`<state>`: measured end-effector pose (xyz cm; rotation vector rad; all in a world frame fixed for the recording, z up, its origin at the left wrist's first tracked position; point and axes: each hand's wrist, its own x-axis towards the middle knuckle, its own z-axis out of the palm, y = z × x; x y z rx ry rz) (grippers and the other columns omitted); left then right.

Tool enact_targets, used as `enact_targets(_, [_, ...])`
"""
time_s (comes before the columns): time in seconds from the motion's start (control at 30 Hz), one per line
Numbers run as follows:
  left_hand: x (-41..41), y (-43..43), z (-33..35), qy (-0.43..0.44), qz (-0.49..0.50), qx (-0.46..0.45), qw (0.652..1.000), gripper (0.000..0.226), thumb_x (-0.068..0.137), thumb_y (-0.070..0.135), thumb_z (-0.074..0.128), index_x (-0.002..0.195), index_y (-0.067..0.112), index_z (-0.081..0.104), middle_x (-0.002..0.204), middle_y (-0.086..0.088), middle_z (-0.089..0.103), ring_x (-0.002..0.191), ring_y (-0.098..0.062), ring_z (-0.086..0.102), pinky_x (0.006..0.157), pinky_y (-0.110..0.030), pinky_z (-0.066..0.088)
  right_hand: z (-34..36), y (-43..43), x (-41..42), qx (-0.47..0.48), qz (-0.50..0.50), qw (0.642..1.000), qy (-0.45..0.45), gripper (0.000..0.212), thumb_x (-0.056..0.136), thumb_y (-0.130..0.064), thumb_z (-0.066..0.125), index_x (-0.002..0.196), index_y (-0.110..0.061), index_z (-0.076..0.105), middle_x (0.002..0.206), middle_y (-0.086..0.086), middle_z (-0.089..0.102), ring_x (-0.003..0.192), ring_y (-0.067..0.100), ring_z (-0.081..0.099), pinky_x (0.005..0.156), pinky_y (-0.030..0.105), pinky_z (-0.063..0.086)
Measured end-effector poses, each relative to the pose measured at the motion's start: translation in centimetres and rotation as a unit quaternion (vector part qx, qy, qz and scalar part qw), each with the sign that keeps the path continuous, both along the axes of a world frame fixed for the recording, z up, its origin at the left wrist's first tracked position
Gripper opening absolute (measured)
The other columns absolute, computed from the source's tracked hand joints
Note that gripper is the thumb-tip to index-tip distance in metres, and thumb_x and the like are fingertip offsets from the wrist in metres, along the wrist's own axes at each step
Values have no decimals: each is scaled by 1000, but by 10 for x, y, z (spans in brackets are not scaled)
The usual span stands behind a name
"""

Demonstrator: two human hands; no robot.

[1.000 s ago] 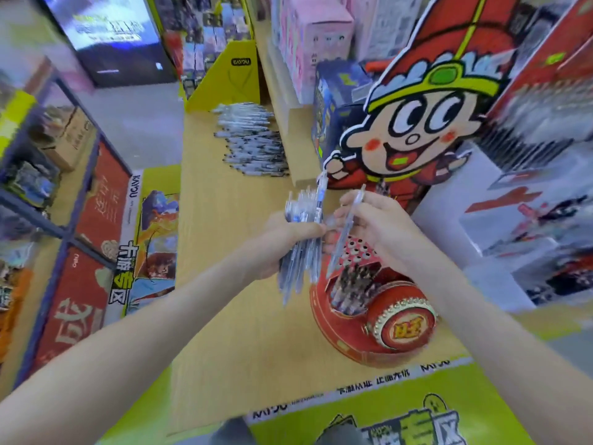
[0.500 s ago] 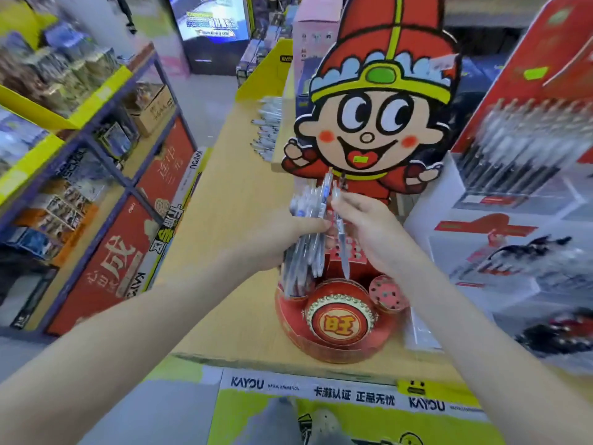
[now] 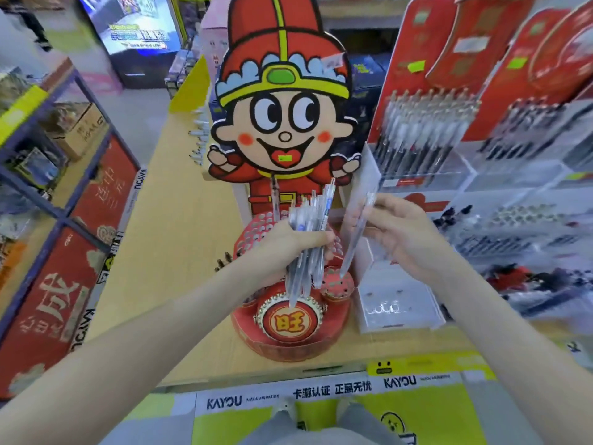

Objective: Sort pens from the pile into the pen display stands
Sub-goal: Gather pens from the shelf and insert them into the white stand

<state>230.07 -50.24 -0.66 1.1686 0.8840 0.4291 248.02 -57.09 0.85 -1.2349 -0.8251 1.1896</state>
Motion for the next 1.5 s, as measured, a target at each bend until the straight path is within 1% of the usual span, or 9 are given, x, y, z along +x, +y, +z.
enact_targets(0.1, [20,-8,-3,5,11,-8,1000,7,87,5,67,84,10,63,68,-5,66,64,-19,66,59,-27,54,-9,-14,23,-2,5,998,-60,11,88,-1,58,90,-12,61,85,5,64,80,16,65,66,22,52])
enact_targets(0.3, [61,-30,-5,-25,29,-15,999,20,88,-3,61,79,12,70,69,-5,70,61,-17,67,56,-25,53,-6,-30,53,21,88,988,-123,15,85,1,62,88,-14,60,87,-1,65,85,12,64,79,29,54])
enact_targets(0.7, [78,-54,-1,-32,62,-29,997,12,87,-4,61,89,7,65,73,-5,71,64,-17,68,61,-27,56,2,-31,81,-17,143,989,-34,21,90,7,51,101,-8,61,93,11,69,87,22,70,72,25,56])
enact_targets(0.97, [73,-54,-10,-20,45,-42,998,5,87,-4,62,89,1,62,75,-12,66,68,-22,66,66,-32,56,-22,-44,82,12,46,993,-108,16,85,8,58,98,-2,58,94,9,70,92,14,67,82,24,53])
enact_targets(1.13, [54,-54,-21,-20,79,-49,995,9,89,-2,60,89,6,59,72,-4,66,68,-19,66,66,-31,58,-55,-63,70,-1,6,984,-177,27,86,6,59,91,-20,60,90,-13,70,88,-1,65,83,14,48])
enact_targets(1.2, [47,-56,-24,-25,81,-55,995,8,90,-2,59,88,5,57,72,-5,64,67,-18,65,65,-30,57,-71,-70,67,-16,7,973,-229,28,88,1,60,91,-28,61,86,-22,69,88,2,66,83,21,51])
enact_targets(1.27, [42,-58,-27,-21,85,-52,995,8,90,-2,58,86,4,58,71,-6,63,66,-17,65,64,-27,56,-86,-72,67,-41,-3,962,-270,30,89,-6,61,91,-36,60,86,-16,70,87,29,66,81,47,53])
enact_targets(1.33, [37,-59,-31,-12,97,-54,994,6,90,-1,59,88,5,59,71,-5,65,67,-16,66,64,-27,55,-97,-72,67,-44,-3,951,-306,30,89,-11,61,91,-40,59,88,-9,71,85,43,62,78,58,50])
enact_targets(1.5, [28,-60,-42,21,80,-60,995,6,88,6,64,93,4,61,77,-8,67,74,-20,67,70,-30,54,-114,-69,63,-46,63,926,-370,16,92,-11,57,104,-21,62,93,-24,64,94,29,66,86,44,51])
